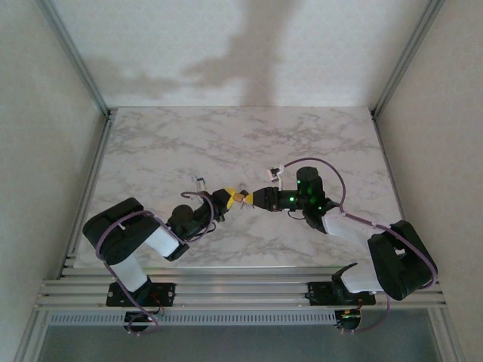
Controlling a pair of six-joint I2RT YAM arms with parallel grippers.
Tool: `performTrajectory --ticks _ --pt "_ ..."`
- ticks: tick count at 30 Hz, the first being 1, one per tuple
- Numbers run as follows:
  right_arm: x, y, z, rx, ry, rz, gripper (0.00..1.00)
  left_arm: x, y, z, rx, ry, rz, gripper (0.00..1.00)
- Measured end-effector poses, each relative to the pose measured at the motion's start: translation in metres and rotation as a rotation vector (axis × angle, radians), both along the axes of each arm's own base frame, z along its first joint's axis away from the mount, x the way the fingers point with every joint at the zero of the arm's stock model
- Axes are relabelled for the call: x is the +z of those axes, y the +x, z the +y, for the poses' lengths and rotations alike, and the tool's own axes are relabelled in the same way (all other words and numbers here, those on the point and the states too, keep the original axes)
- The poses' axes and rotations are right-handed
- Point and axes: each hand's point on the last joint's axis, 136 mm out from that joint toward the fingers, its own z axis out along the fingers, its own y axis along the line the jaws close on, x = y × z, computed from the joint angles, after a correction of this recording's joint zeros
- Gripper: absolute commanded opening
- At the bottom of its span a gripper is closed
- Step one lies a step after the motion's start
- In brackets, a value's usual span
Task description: Lock with the key
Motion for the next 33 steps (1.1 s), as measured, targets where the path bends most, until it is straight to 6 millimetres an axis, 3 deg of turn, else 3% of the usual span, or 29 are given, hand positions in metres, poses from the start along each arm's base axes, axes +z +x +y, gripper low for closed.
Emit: performTrajectory --ticks 7,20,33 --pt "-0.0064 -0.0002 0.0004 0.001 -0.010 0.019 0.32 0.0000 -0.0017 -0.0037 -0.008 -0.003 0.001 0.00" --pt "-0.0083 -0.0004 0.0033 0.004 -0.006 0.035 0.11 0.0076 0.0024 -0.0060 -0.001 -0.017 -0.016 0.00" --pt "-0.0111 0.0036 0.0024 -0.021 -0.017 0.036 0.08 0.0079 0.0036 -0.0050 0.013 -0.018 -0.016 0.00"
